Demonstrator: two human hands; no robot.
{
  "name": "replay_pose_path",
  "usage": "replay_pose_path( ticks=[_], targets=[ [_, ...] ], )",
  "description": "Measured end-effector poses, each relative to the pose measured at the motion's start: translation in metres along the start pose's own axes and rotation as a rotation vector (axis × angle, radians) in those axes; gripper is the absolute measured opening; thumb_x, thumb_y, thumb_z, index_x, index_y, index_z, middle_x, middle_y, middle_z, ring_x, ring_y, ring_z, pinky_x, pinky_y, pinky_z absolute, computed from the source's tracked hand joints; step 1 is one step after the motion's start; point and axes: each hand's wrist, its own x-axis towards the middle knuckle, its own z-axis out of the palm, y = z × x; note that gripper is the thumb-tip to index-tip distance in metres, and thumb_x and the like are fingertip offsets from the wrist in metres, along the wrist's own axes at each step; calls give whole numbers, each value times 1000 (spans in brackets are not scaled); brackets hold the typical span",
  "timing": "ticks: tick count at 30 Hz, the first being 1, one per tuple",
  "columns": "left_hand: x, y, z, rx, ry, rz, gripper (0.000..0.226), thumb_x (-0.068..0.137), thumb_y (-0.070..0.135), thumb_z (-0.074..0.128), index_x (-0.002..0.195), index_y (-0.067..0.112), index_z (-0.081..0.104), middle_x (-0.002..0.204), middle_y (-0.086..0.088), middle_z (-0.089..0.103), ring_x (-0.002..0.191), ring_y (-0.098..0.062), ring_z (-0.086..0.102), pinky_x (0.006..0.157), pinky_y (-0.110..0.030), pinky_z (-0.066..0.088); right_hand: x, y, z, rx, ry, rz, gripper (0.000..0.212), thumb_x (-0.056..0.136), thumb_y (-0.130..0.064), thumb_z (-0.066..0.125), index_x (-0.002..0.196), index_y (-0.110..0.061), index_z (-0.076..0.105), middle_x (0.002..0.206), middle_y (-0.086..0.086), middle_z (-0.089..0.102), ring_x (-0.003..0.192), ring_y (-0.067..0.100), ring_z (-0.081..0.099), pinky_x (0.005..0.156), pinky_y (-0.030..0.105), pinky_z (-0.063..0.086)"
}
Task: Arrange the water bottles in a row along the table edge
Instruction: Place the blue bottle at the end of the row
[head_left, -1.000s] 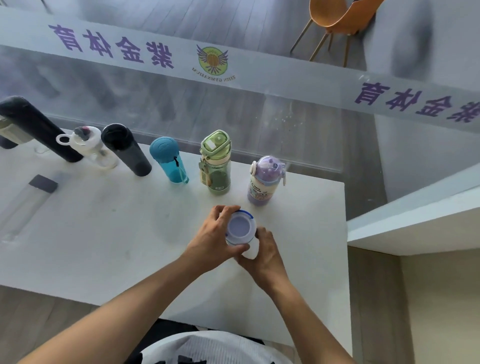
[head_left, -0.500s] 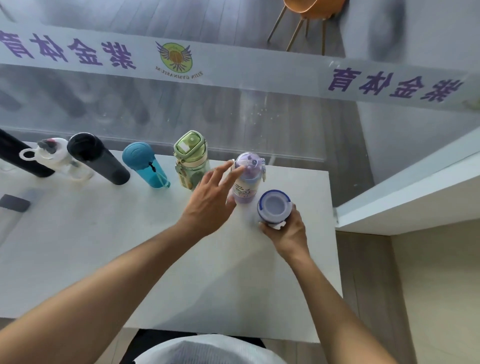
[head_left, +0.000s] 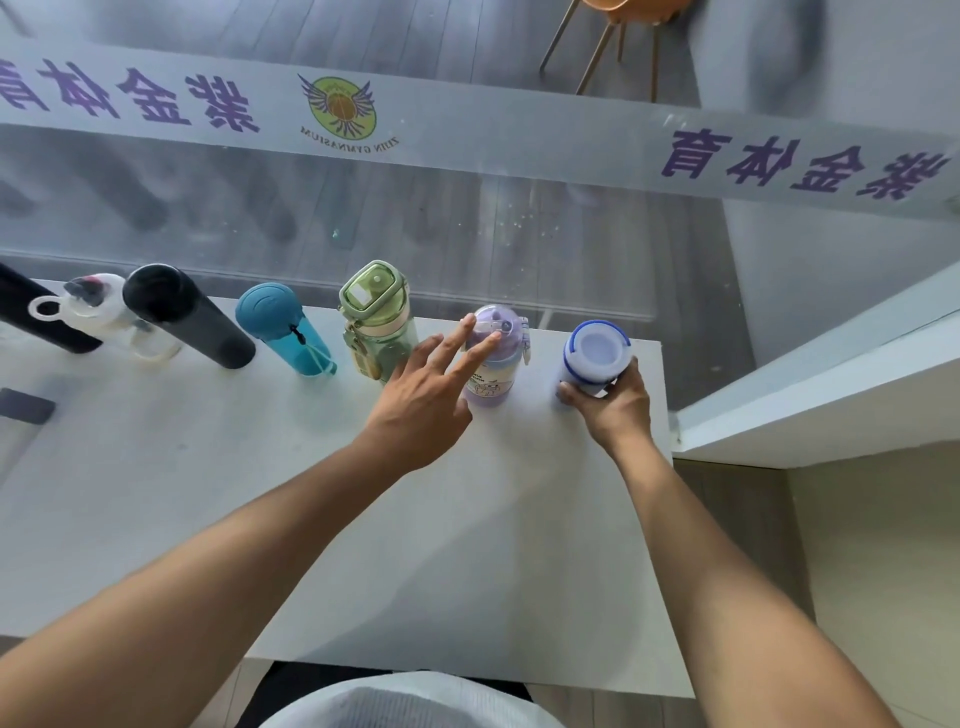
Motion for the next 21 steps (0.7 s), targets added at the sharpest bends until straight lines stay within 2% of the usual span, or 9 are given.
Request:
replay_pose_path(
  ticks=[7,21],
  targets=[
    [-2,1,3,-26,-2,9,88,88,18,58,153,42,3,165,7,-1,142,-32,25,112,-51,34,0,3,-1,2,17,-5,83,55,-45,88,126,-22,52,121,4,63,108,26,62,93,41,52],
    [-3,-1,-1,-15,-17,19,87,89,20,57,153,42,3,165,7,-2,140,-32,29,108,-50,37,-13,-2,2,8,17,2,82,53,-48,86,123,-22,52,118,5,63,106,27,61,91,41,52]
  ],
)
